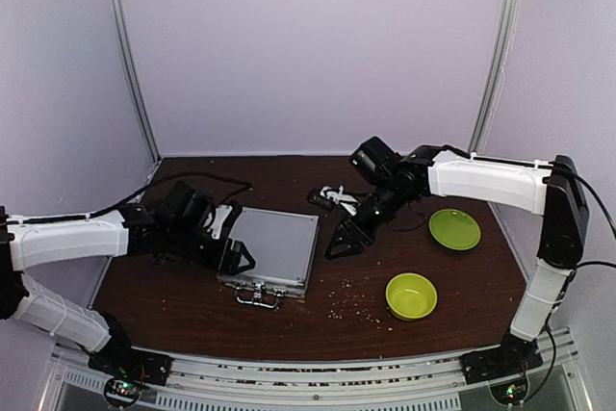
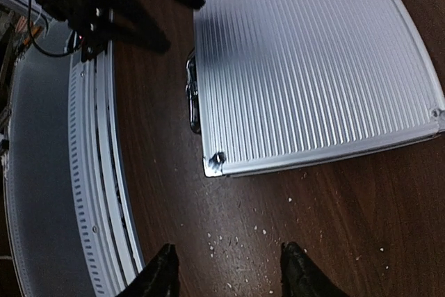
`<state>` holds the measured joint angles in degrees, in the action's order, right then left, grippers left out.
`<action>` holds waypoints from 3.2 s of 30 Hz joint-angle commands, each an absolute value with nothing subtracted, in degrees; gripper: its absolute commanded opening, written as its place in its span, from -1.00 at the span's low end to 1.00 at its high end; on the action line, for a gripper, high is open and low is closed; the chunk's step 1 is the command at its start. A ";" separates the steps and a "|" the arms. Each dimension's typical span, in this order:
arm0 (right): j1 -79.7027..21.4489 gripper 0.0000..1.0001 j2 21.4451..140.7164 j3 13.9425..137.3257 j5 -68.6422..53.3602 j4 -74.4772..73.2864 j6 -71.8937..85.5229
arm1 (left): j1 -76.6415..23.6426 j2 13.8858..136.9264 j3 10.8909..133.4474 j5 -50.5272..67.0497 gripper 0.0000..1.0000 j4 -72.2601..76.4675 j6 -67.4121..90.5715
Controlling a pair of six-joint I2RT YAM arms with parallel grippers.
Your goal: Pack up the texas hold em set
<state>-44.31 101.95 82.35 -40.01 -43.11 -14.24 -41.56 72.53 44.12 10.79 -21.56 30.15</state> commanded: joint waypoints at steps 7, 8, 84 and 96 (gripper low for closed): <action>-45.21 -0.33 118.66 98.26 -40.27 -38.97 -9.25 | -47.29 82.06 39.47 15.49 0.42 -9.85 33.29; -45.32 -0.34 120.70 99.34 -40.07 -39.24 -9.17 | -47.52 83.02 39.50 15.49 0.42 -9.21 33.51; -47.12 -0.40 132.38 102.11 -41.57 -42.96 -9.76 | -53.70 78.85 43.35 9.30 0.39 -23.05 35.98; -47.33 -0.40 132.97 102.04 -41.57 -43.18 -9.79 | -53.70 87.52 43.87 10.56 0.42 -16.75 35.75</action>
<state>-46.02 128.20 103.68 -45.04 -37.65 -9.76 -54.04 85.62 43.51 9.28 -20.88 35.73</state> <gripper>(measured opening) 0.300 0.709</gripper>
